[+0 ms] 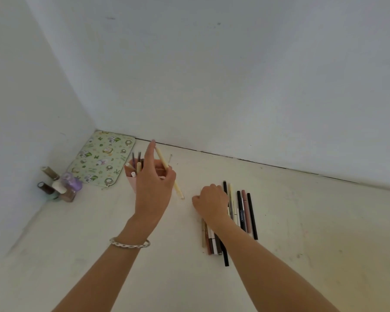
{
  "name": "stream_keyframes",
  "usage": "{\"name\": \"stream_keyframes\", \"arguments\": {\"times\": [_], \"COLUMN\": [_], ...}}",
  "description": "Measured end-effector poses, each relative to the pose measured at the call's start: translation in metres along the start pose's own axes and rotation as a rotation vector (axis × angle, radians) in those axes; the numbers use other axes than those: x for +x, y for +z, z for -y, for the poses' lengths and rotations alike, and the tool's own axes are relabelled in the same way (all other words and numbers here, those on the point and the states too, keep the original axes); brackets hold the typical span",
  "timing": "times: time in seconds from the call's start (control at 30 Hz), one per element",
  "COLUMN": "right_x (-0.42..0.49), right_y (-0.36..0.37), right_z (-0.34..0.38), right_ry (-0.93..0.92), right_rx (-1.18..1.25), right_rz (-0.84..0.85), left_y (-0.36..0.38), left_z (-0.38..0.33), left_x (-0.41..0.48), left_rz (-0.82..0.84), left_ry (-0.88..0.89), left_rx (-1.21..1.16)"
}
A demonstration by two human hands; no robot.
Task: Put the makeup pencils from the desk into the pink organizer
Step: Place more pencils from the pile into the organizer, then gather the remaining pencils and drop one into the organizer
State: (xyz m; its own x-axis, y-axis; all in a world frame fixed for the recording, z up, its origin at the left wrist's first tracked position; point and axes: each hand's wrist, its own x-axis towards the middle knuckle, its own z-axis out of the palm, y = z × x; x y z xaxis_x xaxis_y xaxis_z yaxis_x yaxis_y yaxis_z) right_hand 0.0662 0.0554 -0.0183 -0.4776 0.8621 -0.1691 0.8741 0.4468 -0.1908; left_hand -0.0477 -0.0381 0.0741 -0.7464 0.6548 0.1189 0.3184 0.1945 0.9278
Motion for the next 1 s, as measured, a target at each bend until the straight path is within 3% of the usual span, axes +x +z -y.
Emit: {"name": "stream_keyframes", "arguments": {"times": [0.07,0.17,0.23,0.33,0.43,0.57,0.73,1.0], "right_x": [0.006,0.018,0.023,0.022,0.015,0.007,0.004,0.012], "right_y": [-0.016,-0.054,-0.077,-0.100,-0.111,-0.109,-0.099,-0.066], "right_z": [0.004,0.012,0.020,0.040,0.062,0.085,0.111,0.123], "right_ry": [0.098,0.184,0.163,0.031,-0.125,-0.296,-0.474,-0.593], "right_rx": [0.242,0.791,1.043,1.198,1.217,1.183,1.009,0.634], "right_rz": [-0.075,-0.153,-0.230,-0.332,-0.418,-0.513,-0.555,-0.402], "left_y": [-0.021,-0.055,-0.066,-0.068,-0.061,-0.057,-0.083,-0.102], "left_z": [-0.008,-0.009,0.000,0.017,0.037,0.060,0.056,0.039], "left_x": [0.014,0.039,0.047,0.048,0.045,0.036,0.038,0.035], "left_rz": [-0.143,-0.363,-0.432,-0.445,-0.308,-0.221,-0.409,-0.436], "left_ry": [0.037,0.126,0.129,0.126,0.125,0.179,0.126,0.102], "left_rx": [0.000,-0.015,0.011,0.022,0.092,0.425,0.272,0.079]}}
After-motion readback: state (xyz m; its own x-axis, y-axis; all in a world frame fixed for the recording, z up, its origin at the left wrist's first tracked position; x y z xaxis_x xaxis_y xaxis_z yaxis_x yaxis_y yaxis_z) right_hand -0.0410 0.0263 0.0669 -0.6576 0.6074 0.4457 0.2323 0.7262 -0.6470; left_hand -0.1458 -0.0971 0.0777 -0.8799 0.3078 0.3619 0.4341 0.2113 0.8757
